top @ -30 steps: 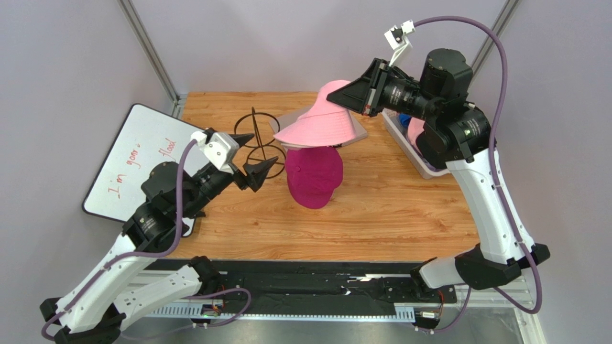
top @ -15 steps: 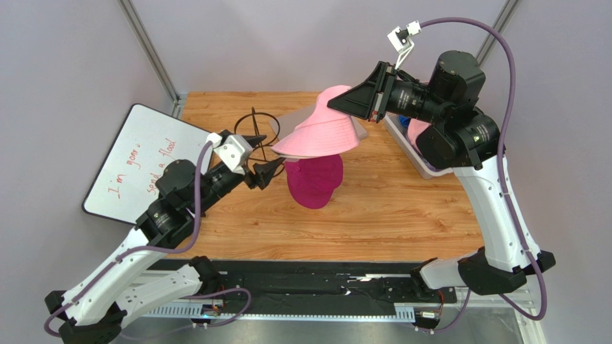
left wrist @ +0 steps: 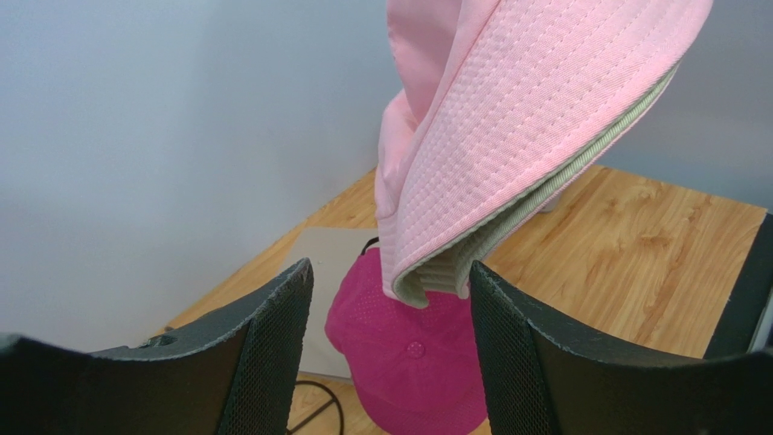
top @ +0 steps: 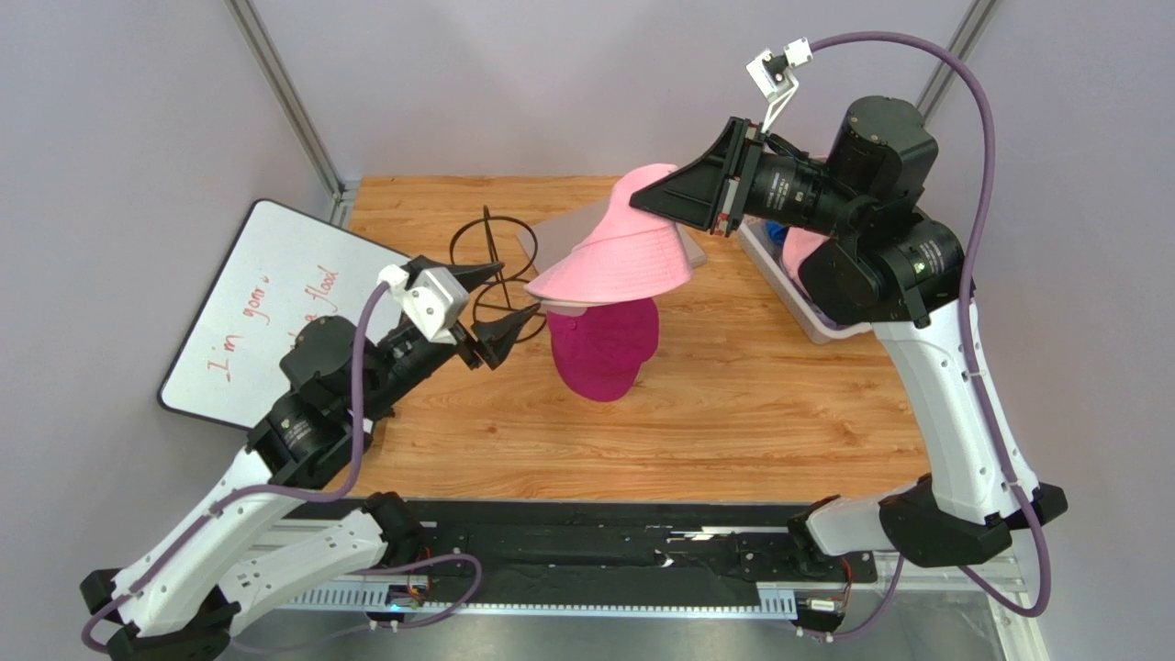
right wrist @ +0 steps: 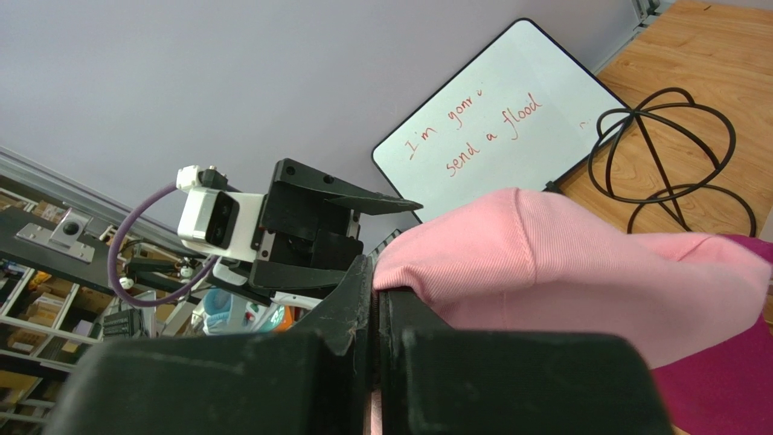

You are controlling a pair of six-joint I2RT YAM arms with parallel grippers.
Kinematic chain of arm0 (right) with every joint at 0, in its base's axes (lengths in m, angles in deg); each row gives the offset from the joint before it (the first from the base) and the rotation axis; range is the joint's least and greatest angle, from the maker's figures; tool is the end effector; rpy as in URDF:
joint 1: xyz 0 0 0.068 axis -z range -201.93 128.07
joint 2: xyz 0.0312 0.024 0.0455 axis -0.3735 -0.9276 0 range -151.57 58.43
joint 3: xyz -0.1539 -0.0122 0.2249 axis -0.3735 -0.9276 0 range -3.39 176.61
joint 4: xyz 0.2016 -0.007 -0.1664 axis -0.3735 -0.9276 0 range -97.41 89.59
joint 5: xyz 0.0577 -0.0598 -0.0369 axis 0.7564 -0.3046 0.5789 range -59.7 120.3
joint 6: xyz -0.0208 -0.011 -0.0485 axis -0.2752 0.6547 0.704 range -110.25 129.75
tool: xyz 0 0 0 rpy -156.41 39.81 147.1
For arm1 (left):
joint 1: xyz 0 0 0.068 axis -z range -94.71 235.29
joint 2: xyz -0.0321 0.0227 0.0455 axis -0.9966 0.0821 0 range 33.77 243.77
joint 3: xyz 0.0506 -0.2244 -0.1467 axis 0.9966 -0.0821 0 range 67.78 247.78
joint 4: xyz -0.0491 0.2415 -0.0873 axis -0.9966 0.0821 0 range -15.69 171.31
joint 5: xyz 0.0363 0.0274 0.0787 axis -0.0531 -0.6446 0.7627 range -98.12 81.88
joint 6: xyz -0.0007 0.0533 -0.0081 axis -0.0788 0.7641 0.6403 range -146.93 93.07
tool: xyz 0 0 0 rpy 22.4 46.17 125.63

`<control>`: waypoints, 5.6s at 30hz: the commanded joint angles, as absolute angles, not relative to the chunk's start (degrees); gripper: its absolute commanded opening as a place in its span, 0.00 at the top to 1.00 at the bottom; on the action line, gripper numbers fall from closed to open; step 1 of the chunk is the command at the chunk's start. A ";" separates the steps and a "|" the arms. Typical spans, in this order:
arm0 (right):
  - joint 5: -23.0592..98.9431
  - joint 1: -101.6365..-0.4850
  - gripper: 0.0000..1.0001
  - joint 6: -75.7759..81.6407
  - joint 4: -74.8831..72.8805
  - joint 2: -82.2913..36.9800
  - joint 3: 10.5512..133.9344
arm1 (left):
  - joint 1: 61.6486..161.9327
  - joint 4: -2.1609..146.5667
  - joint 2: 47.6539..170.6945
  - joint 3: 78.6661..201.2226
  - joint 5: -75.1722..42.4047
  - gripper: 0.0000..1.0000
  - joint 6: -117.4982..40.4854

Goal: Stack the hats
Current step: Place the hat on the hat stand.

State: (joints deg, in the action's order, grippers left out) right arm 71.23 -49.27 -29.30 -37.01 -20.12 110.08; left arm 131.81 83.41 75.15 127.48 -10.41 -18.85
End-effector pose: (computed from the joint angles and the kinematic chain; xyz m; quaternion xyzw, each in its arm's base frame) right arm 0.1980 0.1286 0.5588 -0.1737 0.6934 0.5673 0.4089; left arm 0.0978 -0.1054 0.4395 0.3106 0.5688 -0.2629 0.7148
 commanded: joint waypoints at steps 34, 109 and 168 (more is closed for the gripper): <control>47.29 -48.13 0.31 -16.72 -46.64 -23.59 121.07 | 132.22 103.42 86.49 158.60 11.10 1.00 -24.99; 87.69 -69.39 0.55 -4.13 2.75 -10.92 66.31 | 125.46 105.16 69.89 149.25 -32.73 1.00 -6.10; 84.79 -66.85 0.57 4.83 -5.94 -10.04 66.48 | 125.55 95.31 64.53 135.54 -19.90 1.00 -12.25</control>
State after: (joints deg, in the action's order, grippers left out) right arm 84.50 -66.21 4.25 -9.23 -9.95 64.81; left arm 125.69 97.20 64.71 133.84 -19.65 -11.29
